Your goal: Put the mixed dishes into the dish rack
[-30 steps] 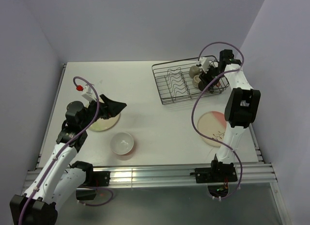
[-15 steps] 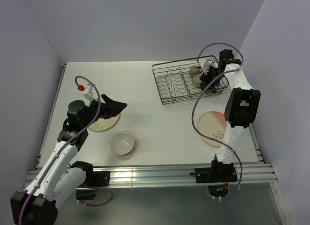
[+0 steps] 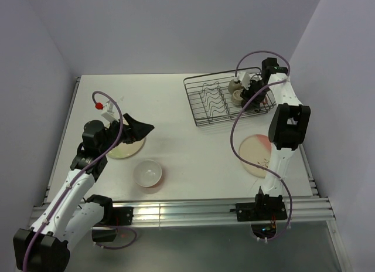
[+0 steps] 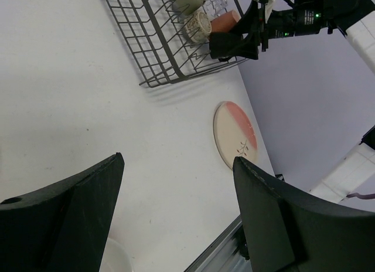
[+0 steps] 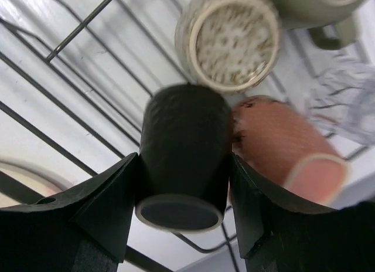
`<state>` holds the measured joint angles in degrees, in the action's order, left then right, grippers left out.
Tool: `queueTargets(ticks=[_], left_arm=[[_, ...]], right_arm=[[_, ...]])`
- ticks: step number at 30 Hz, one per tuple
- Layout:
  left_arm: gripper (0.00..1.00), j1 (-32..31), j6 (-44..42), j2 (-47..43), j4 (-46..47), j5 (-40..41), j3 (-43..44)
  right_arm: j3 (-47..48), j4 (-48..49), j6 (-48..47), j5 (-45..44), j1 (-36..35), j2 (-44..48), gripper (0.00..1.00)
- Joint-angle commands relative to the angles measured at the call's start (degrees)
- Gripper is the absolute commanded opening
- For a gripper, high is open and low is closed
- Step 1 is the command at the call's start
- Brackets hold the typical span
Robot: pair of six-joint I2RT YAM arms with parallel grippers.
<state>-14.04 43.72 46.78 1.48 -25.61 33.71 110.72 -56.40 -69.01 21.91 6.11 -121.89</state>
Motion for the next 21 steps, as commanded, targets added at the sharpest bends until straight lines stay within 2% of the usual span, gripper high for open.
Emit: queueTargets(ticks=[1,14,18,21], left_arm=[[0.82,0.33,-1.63,-0.11,1.78,-0.59,1.35],[0.82,0.68,-1.63,0.85,2.56,-0.76,1.35],[0.82,0.68,-1.54,1.99,3.01,-1.38,1.70],[0.82,0.68,-1.97,2.61,2.75,-1.46,2.05]], right_arm=[[3.28,-2.83,-1.74,-1.96,-0.92,-1.68,0.11],[5.65,-3.89,-2.79,-2.84,-1.54,-3.97,0.16],[5.74,-3.81,-2.36,-3.80,-1.89,-4.94,0.28],[4.78,-2.32,-1.13,-4.07,-2.15,-4.77,0.42]])
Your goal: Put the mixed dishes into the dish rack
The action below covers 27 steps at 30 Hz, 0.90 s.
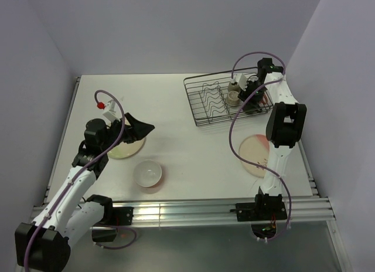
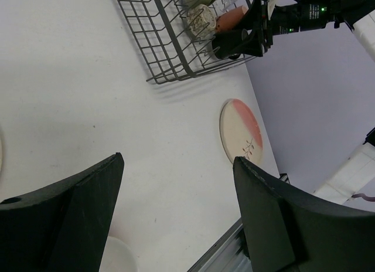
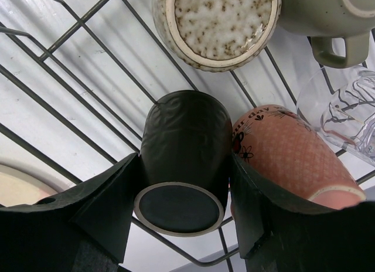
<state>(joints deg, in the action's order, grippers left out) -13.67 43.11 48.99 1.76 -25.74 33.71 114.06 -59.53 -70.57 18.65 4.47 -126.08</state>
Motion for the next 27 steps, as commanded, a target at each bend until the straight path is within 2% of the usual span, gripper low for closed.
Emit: queueTargets(ticks=[1,4,12,23,27], left_arm=[[0.82,0.31,-1.45,0.49,2.37,-1.16,2.14],[0.83,0.31,-2.07,0.75,1.32,-0.81,2.58],[0.83,0.31,-2.68,0.75,-0.70,-0.28,2.67],[0.83,0.31,-2.95,0.66,-1.58,0.34,2.76],[0.83,0.40,-2.95,1.80,-5.00,2.88,3.72]], right_arm=[[1.17,1.34,0.78,-0.64,-0.51,-0.13,0.51],[0.81,2.84,2.36,-0.29,-0.51,0.49,0.63],[4.85,3.54,5.61,1.82,-0.43,0.40,0.74],[6.17,4.42,7.28,2.96,-0.51,0.92,0.77],[11.35,2.05,9.21,5.42,-0.60,0.93,0.78]])
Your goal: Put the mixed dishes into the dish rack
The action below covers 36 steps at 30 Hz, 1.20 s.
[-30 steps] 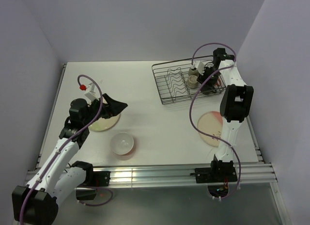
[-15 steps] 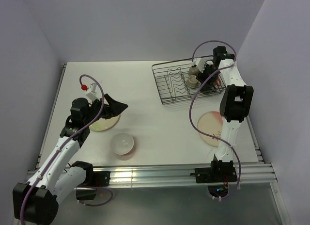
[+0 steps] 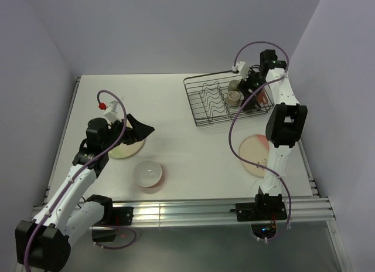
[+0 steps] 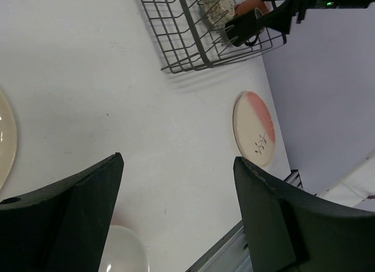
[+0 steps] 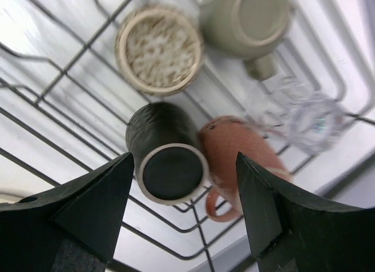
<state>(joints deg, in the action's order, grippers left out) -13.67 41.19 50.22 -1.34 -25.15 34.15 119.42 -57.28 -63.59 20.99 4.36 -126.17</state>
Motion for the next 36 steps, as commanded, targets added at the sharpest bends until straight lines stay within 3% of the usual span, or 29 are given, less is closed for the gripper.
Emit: queueTargets(ticks=[1,9,12,16,21,26,36], left_arm=[[0.82,0.57,-0.76,0.93,-2.78,3.16,3.99],[0.82,6.28,4.86,3.92,-12.97,13.18,6.28],[0.79,12.07,10.39,4.80,-21.31,20.74,6.63],[0.74,20.77,14.70,7.52,-27.56,23.56,6.98],[0.70,24.65,17.60,12.97,-35.20,26.97,8.65],[0.65,27.03,19.54,15.96,-36.80,28.05,7.60],[0.50,27.47,20.42,25.19,-28.19,24.18,4.00]], right_arm=[[8.44,-0.55,3.55,4.48,-0.41,1.10,0.78],[10.58,-2.48,7.69,10.37,-2.51,7.42,0.79],[7.86,-5.82,8.74,18.33,-5.48,12.07,0.83],[-7.82,-4.70,17.06,31.45,-14.09,19.63,0.79],[-25.61,13.48,31.93,38.59,-26.67,28.51,0.74],[-33.10,22.90,40.03,39.03,-34.15,29.41,0.72],[-33.37,24.49,41.01,37.37,-38.11,27.47,0.69]])
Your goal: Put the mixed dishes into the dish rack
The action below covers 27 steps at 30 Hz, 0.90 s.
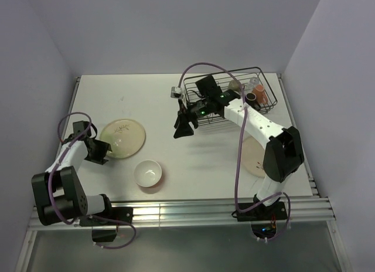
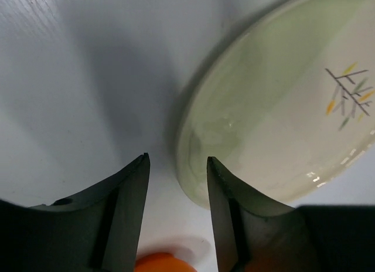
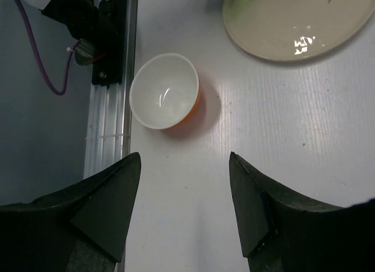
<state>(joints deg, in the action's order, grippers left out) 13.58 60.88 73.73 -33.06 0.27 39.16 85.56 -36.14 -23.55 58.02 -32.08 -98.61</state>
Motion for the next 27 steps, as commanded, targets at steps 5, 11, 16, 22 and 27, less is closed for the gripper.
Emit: queueTargets(ticks=[5,11,16,22,27], left_arm=[[0.33,0.21,0.03,5.72,6.86,-1.59,-1.63],[0.19,0.21,-1.90,6.69,8.71,-0.98,-2.85],[0.10,0.30,-3.75,5.64,12.22,-3.25,-4.88],[0.00,0.30,-3.93,1.68,14.25,-10.28,-4.79],[0.00,0.30,-3.49,-1.83,13.11,-15.21,-3.39]], right_arm=[[2.42,2.57,0.87,-0.19,-2.64,-1.59,0.69],[6.63,-3.04,-6.75,-2.56,-5.62,-3.26,0.70],[6.82,-4.30,-21.87,-8.09,-11.15,-2.82,0.71],[0.49,9.73,-32.95,-11.62,-13.28,-0.80,0.76],[3.56,10.55,-43.96,-13.01,-14.50,-6.84,0.77]])
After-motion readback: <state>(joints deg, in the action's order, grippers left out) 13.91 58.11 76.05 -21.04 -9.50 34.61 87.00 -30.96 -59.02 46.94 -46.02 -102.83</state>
